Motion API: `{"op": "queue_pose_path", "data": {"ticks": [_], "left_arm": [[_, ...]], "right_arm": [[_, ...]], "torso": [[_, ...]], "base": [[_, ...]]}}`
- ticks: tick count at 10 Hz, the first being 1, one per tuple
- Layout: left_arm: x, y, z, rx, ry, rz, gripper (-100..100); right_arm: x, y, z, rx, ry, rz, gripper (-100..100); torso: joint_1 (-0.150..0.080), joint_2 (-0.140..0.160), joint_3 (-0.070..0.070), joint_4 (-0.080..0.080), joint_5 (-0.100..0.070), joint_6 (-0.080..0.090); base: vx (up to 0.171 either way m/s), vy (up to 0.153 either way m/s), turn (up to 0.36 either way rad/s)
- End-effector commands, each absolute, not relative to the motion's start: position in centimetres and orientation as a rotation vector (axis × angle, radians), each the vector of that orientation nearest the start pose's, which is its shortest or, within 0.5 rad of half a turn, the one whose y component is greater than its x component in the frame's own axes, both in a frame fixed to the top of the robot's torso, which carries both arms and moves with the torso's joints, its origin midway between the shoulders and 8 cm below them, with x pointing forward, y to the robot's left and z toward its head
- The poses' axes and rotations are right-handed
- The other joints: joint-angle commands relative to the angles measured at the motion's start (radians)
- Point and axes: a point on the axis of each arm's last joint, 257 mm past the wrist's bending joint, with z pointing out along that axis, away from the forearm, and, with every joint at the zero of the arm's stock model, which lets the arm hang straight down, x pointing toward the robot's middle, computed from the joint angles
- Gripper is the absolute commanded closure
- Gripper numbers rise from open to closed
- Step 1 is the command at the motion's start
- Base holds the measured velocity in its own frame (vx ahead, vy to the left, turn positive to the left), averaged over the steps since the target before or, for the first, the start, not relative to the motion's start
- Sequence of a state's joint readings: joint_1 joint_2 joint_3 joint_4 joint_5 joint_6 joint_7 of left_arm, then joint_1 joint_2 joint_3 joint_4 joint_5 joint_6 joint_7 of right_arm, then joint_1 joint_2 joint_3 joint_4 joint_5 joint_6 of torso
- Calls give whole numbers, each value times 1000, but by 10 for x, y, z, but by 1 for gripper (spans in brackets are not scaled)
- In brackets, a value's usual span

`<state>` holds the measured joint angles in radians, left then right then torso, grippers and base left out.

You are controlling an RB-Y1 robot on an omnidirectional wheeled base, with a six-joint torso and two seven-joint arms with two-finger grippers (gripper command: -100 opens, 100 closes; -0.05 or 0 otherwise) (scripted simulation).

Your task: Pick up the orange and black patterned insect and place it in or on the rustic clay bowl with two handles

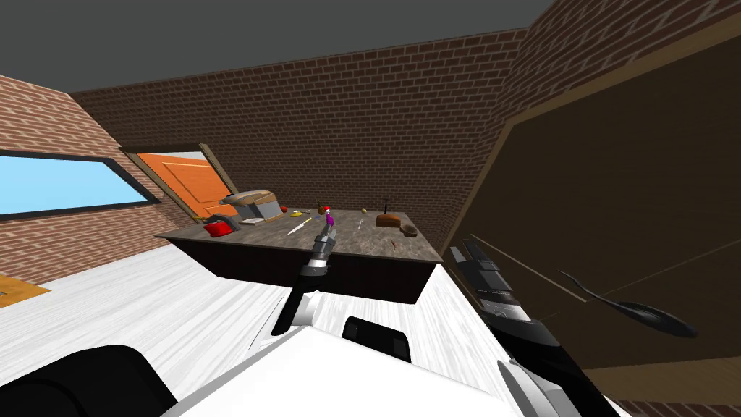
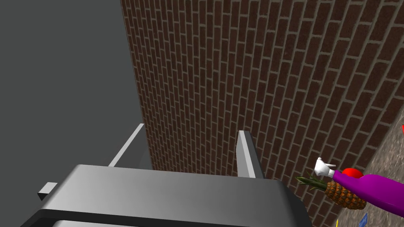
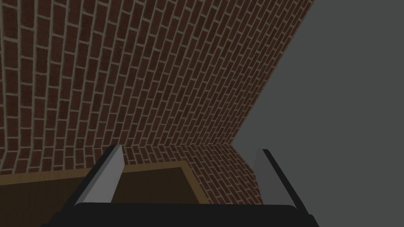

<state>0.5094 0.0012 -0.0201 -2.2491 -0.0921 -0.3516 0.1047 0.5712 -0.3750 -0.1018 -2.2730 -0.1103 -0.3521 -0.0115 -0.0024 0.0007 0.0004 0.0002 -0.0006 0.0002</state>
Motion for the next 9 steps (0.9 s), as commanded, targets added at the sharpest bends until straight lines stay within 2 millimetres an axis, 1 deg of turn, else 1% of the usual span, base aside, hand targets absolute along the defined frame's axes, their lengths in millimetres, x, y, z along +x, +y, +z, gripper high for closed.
{"op": "queue_pose_path", "data": {"ticks": [1, 2, 3, 4, 5, 6, 7, 8, 9], "left_arm": [[373, 271, -24, -803, 762, -1303, 0], [373, 271, -24, -803, 762, -1303, 0], [373, 271, -24, -803, 762, -1303, 0], [373, 271, -24, -803, 762, -1303, 0], [373, 271, -24, -803, 762, -1303, 0], [373, 271, -24, -803, 762, -1303, 0], [373, 271, -24, -803, 762, -1303, 0], [373, 271, -24, -803, 762, -1303, 0], [373, 271, -24, -803, 762, -1303, 0]], "right_arm": [[363, -310, -32, 626, 1034, 1195, -100], [364, -308, -31, 609, 1053, 1194, -100], [366, -313, -41, 628, 1082, 1195, -100], [366, -311, -40, 607, 1105, 1193, -100], [368, -317, -50, 629, 1135, 1193, -100], [369, -314, -50, 607, 1159, 1190, -100], [370, -321, -61, 634, 1188, 1188, -100], [371, -319, -60, 611, 1213, 1184, -100], [372, -326, -72, 639, 1245, 1180, -100]], "torso": [[0, 0, 0, 0, 0, 0], [0, 0, 0, 0, 0, 0], [0, 0, 0, 0, 0, 0], [0, 0, 0, 0, 0, 0], [1, 0, 0, 0, 0, 0], [0, 0, 0, 0, 0, -1], [0, 0, 0, 0, 0, 0], [0, -1, 0, 0, 0, 0], [1, -1, 0, 0, 0, 0]], "base": [[-16, -31, 173], [-14, -31, 98], [-22, -21, 161], [-18, -21, 87], [-22, -26, 206], [-16, -28, 92], [-14, -20, 181], [-11, -16, 98], [-15, -8, 186]]}}
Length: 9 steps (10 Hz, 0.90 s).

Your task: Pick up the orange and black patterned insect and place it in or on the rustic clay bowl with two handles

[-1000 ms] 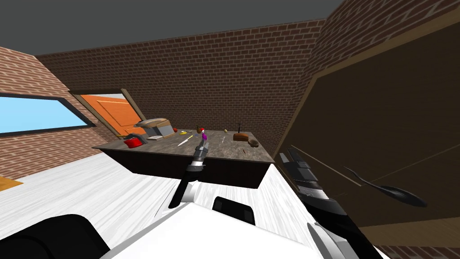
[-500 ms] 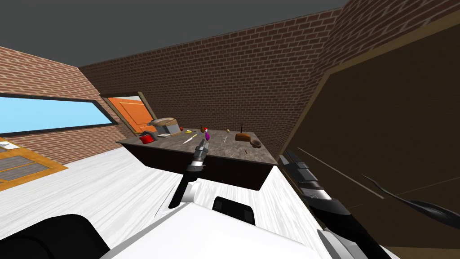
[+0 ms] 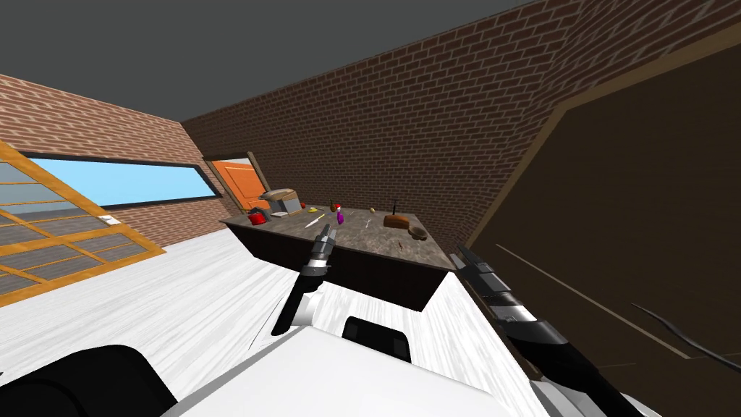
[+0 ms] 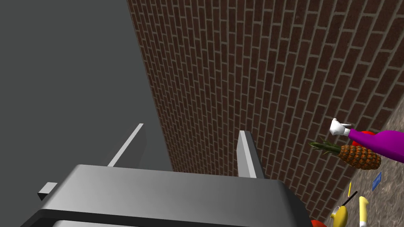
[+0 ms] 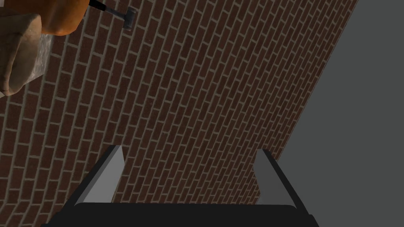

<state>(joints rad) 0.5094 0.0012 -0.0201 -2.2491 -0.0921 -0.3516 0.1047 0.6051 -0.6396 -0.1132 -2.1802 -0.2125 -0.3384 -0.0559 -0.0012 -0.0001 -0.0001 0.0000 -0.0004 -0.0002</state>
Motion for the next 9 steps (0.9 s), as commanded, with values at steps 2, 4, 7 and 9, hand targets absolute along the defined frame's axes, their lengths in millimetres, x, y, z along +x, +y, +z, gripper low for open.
{"op": "queue_pose_path", "data": {"ticks": [2, 4, 7, 9], "left_arm": [[373, 271, -24, -803, 762, -1303, 0], [373, 271, -24, -804, 762, -1303, 0], [373, 271, -24, -804, 762, -1303, 0], [373, 271, -24, -804, 762, -1303, 0]], "right_arm": [[374, -331, -84, 647, 1304, 1169, -100], [375, -328, -83, 615, 1337, 1161, -100], [377, -343, -110, 654, 1440, 1131, -100], [377, -351, -124, 667, 1502, 1107, -100]], "torso": [[0, 0, 0, 0, 0, 1], [0, 0, 0, 0, 0, 1], [1, -1, 0, 0, 0, 1], [1, -1, -1, 0, 0, 1]], "base": [[-14, -9, 146], [-5, -4, 59], [-6, 3, 170], [-3, 7, 188]]}}
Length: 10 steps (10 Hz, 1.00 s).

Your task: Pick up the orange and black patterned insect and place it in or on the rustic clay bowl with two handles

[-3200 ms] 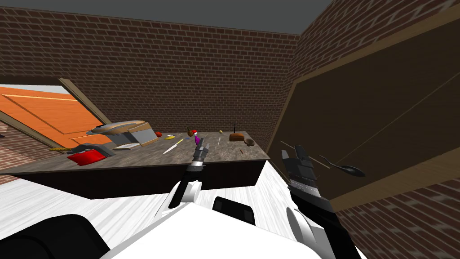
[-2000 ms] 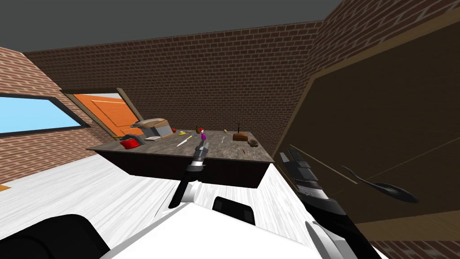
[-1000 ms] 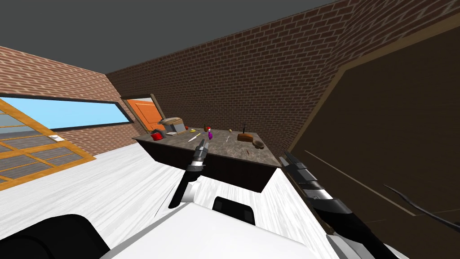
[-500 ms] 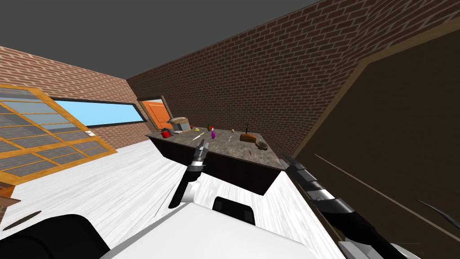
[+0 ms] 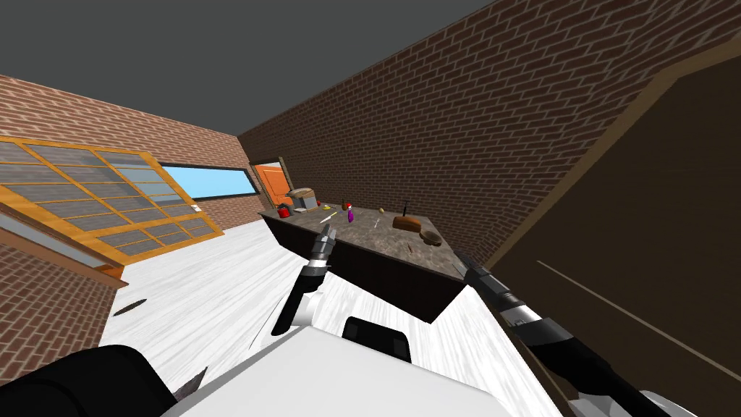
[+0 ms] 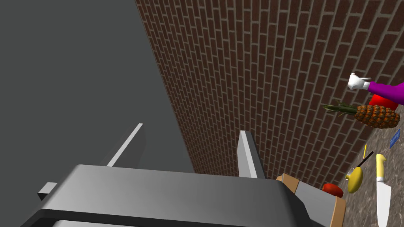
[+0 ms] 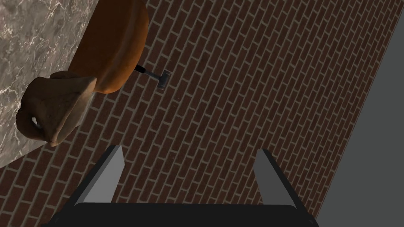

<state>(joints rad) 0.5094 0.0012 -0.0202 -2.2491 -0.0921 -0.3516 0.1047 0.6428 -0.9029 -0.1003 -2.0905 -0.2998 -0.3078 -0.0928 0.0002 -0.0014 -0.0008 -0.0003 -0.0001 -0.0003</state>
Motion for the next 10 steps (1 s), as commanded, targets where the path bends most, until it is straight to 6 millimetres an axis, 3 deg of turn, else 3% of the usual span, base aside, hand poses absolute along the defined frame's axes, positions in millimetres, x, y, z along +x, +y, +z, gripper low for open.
{"op": "queue_pose_path", "data": {"ticks": [1, 4, 5, 6, 7, 8, 9, 10], "left_arm": [[373, 271, -24, -803, 762, -1303, 0], [373, 271, -24, -804, 762, -1303, 0], [373, 271, -24, -803, 762, -1303, 0], [373, 271, -24, -804, 762, -1303, 0], [373, 271, -24, -804, 762, -1303, 0], [373, 271, -24, -804, 762, -1303, 0], [373, 271, -24, -804, 762, -1303, 0], [373, 271, -24, -804, 762, -1303, 0]], "right_arm": [[378, -349, -123, 642, 1528, 1099, -100], [375, -369, -153, 690, 1634, 1043, -100], [376, -368, -152, 661, 1662, 1032, -100], [373, -380, -168, 699, 1704, 1002, -100], [374, -379, -167, 674, 1728, 992, -100], [370, -392, -184, 712, 1770, 958, -100], [371, -392, -182, 688, 1792, 947, -100], [365, -405, -199, 727, 1835, 909, -100]], "torso": [[0, 0, 0, 0, 0, 0], [0, 0, 0, 0, 0, 1], [1, -1, 0, 0, 0, 0], [1, -1, 0, 0, 0, 1], [1, -1, -1, 0, 0, 0], [1, -1, 0, 0, 0, 1], [2, -1, -1, 0, 0, 0], [2, -1, -1, 0, 0, 1]], "base": [[1, 6, 110], [7, 20, 189], [11, 17, 100], [10, 30, 221], [14, 21, 106], [19, 32, 239], [20, 26, 96], [25, 43, 201]]}}
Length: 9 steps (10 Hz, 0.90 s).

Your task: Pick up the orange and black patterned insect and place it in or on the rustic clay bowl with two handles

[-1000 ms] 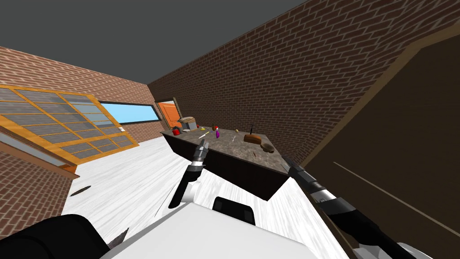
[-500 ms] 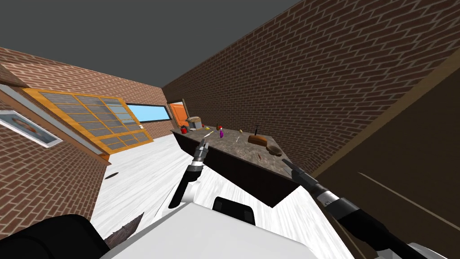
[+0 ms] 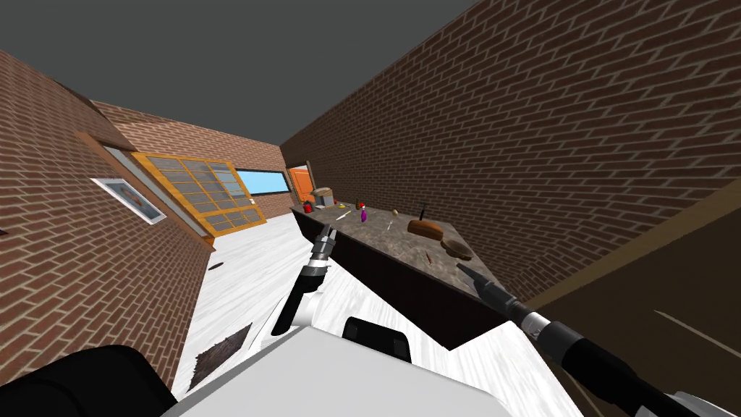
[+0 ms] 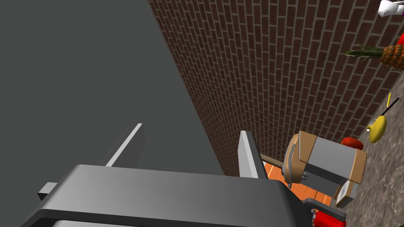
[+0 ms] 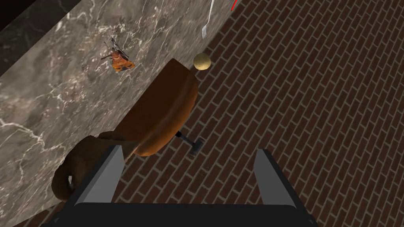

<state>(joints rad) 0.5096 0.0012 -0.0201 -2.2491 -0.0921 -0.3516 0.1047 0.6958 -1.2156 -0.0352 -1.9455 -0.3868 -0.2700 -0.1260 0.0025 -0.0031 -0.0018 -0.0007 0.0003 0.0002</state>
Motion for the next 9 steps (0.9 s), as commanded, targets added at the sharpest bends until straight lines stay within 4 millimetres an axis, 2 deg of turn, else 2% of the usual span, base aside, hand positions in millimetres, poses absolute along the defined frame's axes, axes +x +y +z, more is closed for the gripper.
{"op": "queue_pose_path", "data": {"ticks": [1, 2, 3, 4, 5, 6, 7, 8, 9], "left_arm": [[373, 271, -24, -804, 762, -1303, 0], [373, 271, -24, -804, 762, -1303, 0], [373, 271, -24, -804, 762, -1303, 0], [373, 271, -24, -804, 762, -1303, 0], [373, 271, -24, -804, 762, -1303, 0], [373, 271, -24, -804, 762, -1303, 0], [373, 271, -24, -804, 762, -1303, 0], [373, 271, -24, -804, 762, -1303, 0], [373, 271, -24, -804, 762, -1303, 0]], "right_arm": [[366, -405, -197, 701, 1858, 897, -100], [359, -419, -214, 735, 1904, 852, -100], [361, -419, -212, 711, 1924, 841, -100], [352, -435, -228, 746, 1970, 792, -100], [354, -435, -226, 724, 1987, 782, -100], [343, -451, -242, 757, 2033, 729, -100], [345, -451, -240, 737, 2048, 719, -100], [333, -468, -255, 765, 2097, 660, -100], [335, -468, -253, 750, 2108, 653, -100]], "torso": [[0, 0, 0, 0, 0, 0], [0, 0, 0, 0, 0, 1], [0, 0, 0, 0, 0, 0], [0, 0, 0, 0, 0, 1], [1, -1, -1, 0, 0, 0], [0, -1, -1, 0, 0, 1], [1, -1, -1, 0, 0, 0], [0, -1, 0, 0, 0, 1], [1, -1, -1, 0, 0, 0]], "base": [[25, 30, 110], [25, 35, 227], [28, 28, 107], [46, 52, 215], [42, 40, 109], [45, 46, 212], [39, 35, 99], [51, 48, 207], [50, 35, 96]]}}
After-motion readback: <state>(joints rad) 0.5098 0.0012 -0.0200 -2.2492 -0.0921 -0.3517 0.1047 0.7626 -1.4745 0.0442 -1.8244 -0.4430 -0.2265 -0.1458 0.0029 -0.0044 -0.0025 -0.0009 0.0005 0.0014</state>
